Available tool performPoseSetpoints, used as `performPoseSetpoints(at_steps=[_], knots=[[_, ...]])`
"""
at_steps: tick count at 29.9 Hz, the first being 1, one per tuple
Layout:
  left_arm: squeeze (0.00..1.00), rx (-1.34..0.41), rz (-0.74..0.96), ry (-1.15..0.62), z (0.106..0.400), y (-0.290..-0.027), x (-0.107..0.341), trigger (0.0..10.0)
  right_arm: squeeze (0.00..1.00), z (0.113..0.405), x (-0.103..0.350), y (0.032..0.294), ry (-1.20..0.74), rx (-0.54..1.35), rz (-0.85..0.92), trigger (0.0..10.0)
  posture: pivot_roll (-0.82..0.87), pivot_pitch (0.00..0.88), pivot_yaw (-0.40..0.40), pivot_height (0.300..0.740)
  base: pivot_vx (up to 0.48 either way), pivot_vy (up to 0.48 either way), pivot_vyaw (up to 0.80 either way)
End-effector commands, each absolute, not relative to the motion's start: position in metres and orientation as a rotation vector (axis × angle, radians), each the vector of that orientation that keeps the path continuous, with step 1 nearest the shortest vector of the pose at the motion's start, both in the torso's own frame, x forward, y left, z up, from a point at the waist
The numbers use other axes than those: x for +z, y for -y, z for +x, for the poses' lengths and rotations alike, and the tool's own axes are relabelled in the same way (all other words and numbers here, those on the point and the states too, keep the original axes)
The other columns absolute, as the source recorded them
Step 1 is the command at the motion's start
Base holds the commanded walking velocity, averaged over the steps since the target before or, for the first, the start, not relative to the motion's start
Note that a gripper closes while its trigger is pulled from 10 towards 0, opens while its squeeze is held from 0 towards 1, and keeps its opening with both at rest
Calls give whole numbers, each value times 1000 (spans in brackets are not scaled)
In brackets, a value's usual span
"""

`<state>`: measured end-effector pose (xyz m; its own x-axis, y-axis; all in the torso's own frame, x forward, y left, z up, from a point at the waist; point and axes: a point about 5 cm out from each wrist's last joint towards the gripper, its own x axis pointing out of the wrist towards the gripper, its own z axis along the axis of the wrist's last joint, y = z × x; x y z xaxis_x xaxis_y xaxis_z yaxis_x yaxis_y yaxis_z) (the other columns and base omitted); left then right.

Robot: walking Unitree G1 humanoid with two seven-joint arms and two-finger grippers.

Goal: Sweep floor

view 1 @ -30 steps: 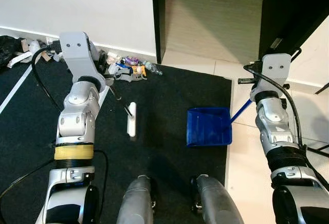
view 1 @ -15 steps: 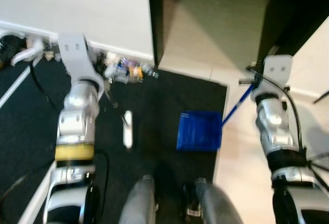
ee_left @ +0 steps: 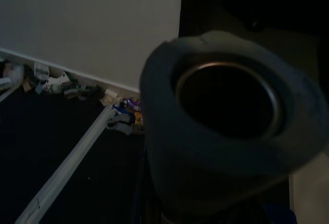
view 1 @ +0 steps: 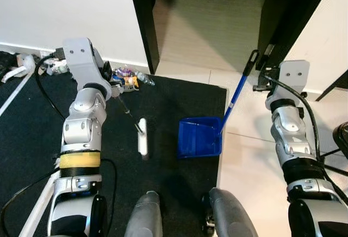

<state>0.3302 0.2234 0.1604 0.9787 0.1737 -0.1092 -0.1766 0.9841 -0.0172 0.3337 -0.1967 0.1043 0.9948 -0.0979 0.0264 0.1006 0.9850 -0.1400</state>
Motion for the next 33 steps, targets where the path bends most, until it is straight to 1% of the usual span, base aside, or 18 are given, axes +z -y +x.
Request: performPoseSetpoints(at_steps=[1,7,8,12,13,16,18,22,26,27,28,33], knots=[[0,195,-25,-88,329,-227,166,10000,0,333,99,194,-7,-86,-149,10000,-23,96,18,740,0,0,0],[0,196,-21,-90,329,-229,167,10000,0,334,93,196,-49,-106,-167,10000,-11,116,25,740,0,0,0],[0,195,-15,-89,328,-231,170,10000,0,338,94,195,-57,-110,-164,10000,1,146,37,740,0,0,0],[0,192,-3,-87,328,-235,175,10000,0,347,100,194,-62,-127,-156,10000,13,173,47,740,0,0,0],[0,192,1,-85,327,-236,177,10000,0,351,102,195,-69,-149,-148,10000,25,193,55,740,0,0,0],[0,192,15,-80,326,-241,182,10000,0,358,107,201,-83,-195,-138,10000,40,211,64,740,0,0,0],[0,192,46,-67,325,-250,194,10000,0,366,118,211,-77,-258,-90,10000,79,246,83,740,0,0,0],[0,204,80,-53,324,-260,205,10000,0,371,130,222,-67,-342,-37,10000,102,256,91,740,0,0,0],[0,212,98,-46,323,-265,210,10000,0,372,138,225,-36,-373,-29,10000,105,253,94,740,0,0,0],[0,216,99,-46,322,-267,211,10000,871,371,139,223,-20,-363,-12,10000,103,247,94,740,0,0,0],[0,220,100,-46,322,-268,211,10000,1000,369,139,221,-10,-358,-6,10000,100,241,94,740,0,0,0],[0,219,94,-49,323,-267,209,10000,1000,361,132,216,-2,-355,20,10000,88,232,93,740,0,0,0]])
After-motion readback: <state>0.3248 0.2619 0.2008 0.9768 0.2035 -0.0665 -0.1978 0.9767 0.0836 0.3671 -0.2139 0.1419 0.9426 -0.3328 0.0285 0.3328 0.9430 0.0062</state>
